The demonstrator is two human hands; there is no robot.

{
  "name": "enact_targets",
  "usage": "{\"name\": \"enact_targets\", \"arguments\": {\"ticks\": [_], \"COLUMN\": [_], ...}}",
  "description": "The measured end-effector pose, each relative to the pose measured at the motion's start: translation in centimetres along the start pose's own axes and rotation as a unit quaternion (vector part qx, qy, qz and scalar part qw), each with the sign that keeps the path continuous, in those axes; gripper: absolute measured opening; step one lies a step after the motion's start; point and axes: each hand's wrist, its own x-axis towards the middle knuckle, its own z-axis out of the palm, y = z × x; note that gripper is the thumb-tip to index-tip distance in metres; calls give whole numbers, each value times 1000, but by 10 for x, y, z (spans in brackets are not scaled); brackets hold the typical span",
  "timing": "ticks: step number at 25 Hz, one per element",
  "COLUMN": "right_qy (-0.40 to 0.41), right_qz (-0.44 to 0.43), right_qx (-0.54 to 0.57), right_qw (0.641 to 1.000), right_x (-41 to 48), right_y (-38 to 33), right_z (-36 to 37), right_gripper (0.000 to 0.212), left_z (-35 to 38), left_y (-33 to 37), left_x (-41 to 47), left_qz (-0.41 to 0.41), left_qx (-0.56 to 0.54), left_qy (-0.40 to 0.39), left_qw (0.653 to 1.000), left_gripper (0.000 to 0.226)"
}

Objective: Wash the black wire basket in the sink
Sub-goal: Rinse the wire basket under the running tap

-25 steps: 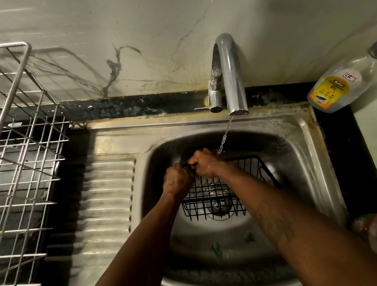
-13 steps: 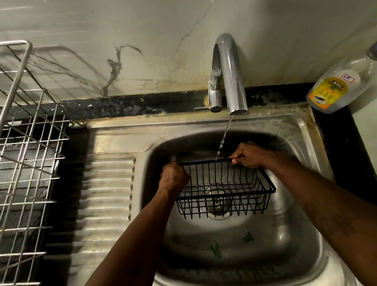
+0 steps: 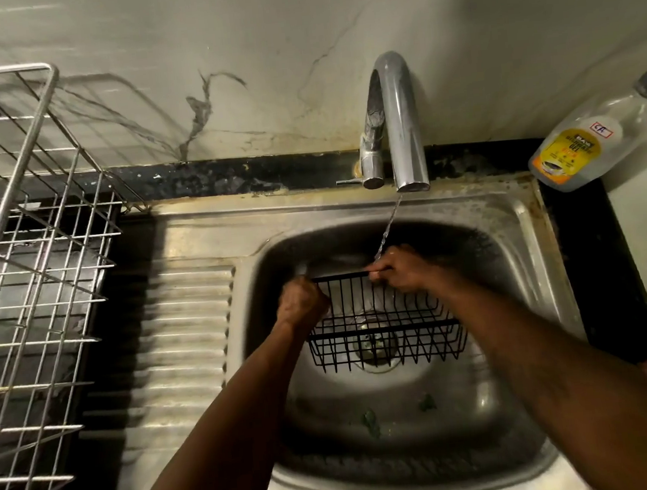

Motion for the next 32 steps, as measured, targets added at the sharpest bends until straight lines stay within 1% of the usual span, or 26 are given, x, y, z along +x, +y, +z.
{"name": "enact_targets", "arguments": {"ticks": [3,5,6,8,10,11,12,13,15,16,17,19,20,21,23,26,27,28,30,31,32], "right_qy": [12,16,9,-21,-64,-75,-71,-53,6,19,23,-2,-12,-19,-25,-10,-3,-4,-23,-31,-33], "right_qz": [34,63,68,36,-26,-43,-41,-36,-30,-31,-40,-32,-26,-20,5,64,69,56,-7,-33,-50], "right_qx": [29,0,-32,-69,-68,-58,-35,-8,14,25,43,67,58,36,-2,-12,-13,-4,8,19,32], "right_qw": [999,998,997,997,995,995,996,998,999,999,998,997,998,999,1000,998,998,998,1000,999,998], "right_x": [-15,-11,-6,4,16,25,28,33,38,36,34,24,18,12,-4,-17,-13,-7,5,12,18], "right_y": [52,54,44,11,-27,-44,-63,-77,-92,-92,-87,-63,-46,-23,21,60,57,45,-3,-30,-58], "right_z": [-19,-21,-19,-15,-4,5,13,22,37,41,42,31,20,9,-15,-22,-17,-11,2,10,18], "right_gripper": [24,28,33,43,41,32,18,12,21,21,19,9,10,16,22,21,19,18,17,13,13], "left_z": [-7,-5,-4,-4,-2,-1,-1,0,1,1,0,0,-1,0,2,5,5,6,6,6,6], "left_y": [-5,-4,-3,-1,0,1,4,5,5,5,6,6,6,6,5,4,4,4,5,5,5], "left_x": [3,4,2,-3,-6,-7,-9,-9,-8,-8,-9,-10,-10,-10,-7,-5,-4,-4,-4,-4,-5], "left_qz": [-3,3,3,1,6,8,11,18,33,32,25,9,3,0,-6,-5,-4,-4,-2,1,8], "left_qx": [-7,-5,-3,2,9,16,20,19,26,27,23,16,12,13,5,-4,-1,5,16,22,28], "left_qy": [-5,-4,-5,6,17,20,19,13,6,7,9,9,6,9,11,11,9,6,6,11,13], "left_qw": [1000,1000,1000,1000,1000,1000,1000,1000,999,999,999,1000,1000,1000,1000,1000,1000,1000,1000,1000,999], "left_gripper": [29,28,27,26,22,18,13,9,17,21,23,19,15,16,27,29,25,19,11,15,21]}}
